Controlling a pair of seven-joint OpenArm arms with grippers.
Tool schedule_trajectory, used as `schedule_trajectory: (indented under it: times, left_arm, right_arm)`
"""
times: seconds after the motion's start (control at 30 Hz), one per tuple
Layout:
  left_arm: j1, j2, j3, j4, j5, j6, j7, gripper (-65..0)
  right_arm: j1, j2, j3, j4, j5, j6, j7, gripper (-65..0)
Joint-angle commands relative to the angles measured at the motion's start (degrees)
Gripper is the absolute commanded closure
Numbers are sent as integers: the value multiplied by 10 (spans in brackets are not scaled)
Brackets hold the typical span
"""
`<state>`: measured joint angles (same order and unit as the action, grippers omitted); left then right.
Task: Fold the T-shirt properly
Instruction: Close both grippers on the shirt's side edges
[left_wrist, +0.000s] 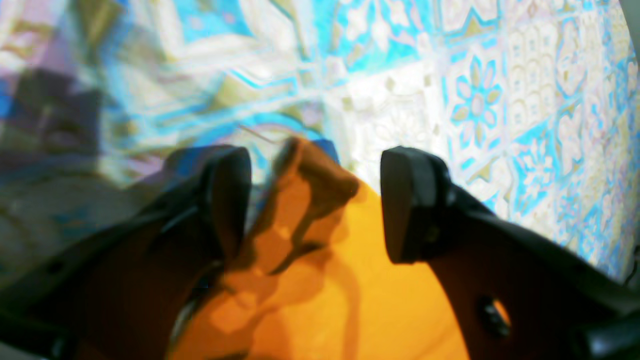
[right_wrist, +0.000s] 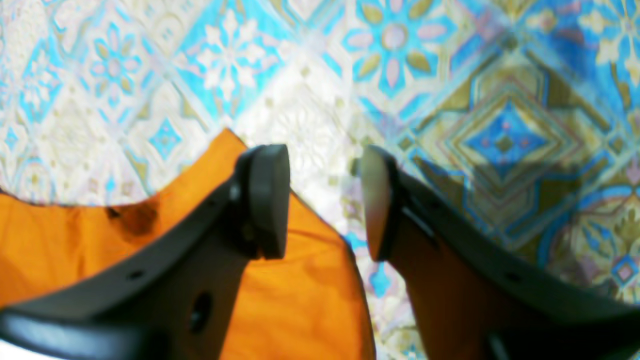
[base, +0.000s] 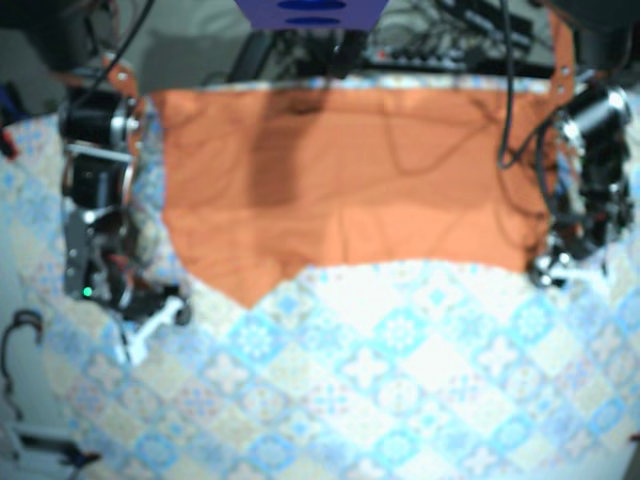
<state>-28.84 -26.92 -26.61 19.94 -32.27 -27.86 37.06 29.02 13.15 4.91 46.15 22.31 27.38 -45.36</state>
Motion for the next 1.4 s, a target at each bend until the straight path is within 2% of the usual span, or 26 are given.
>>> schedule_trajectory:
  times: [0.0, 0.17, 0.37, 1.13, 1.37]
  left_arm:
    - [-15, -13, -2, 7, -9, -4, -5, -397]
    - [-14, -13, -2, -15, -9, 21, -24, -397]
    - [-14, -14, -2, -40, -9, 21, -41, -397]
    - [-14, 6, 2, -40, -5, 21, -35, -397]
    - [-14, 13, 2, -38, -4, 20, -15, -397]
  right_arm:
    - [14, 5, 1, 13, 8, 4, 13, -240]
    - [13, 5, 1, 13, 8, 4, 13, -240]
    - [13, 5, 1, 13, 7, 4, 12, -240]
    - [13, 5, 1, 13, 6, -3, 13, -239]
    - [13, 5, 1, 12, 6, -3, 13, -239]
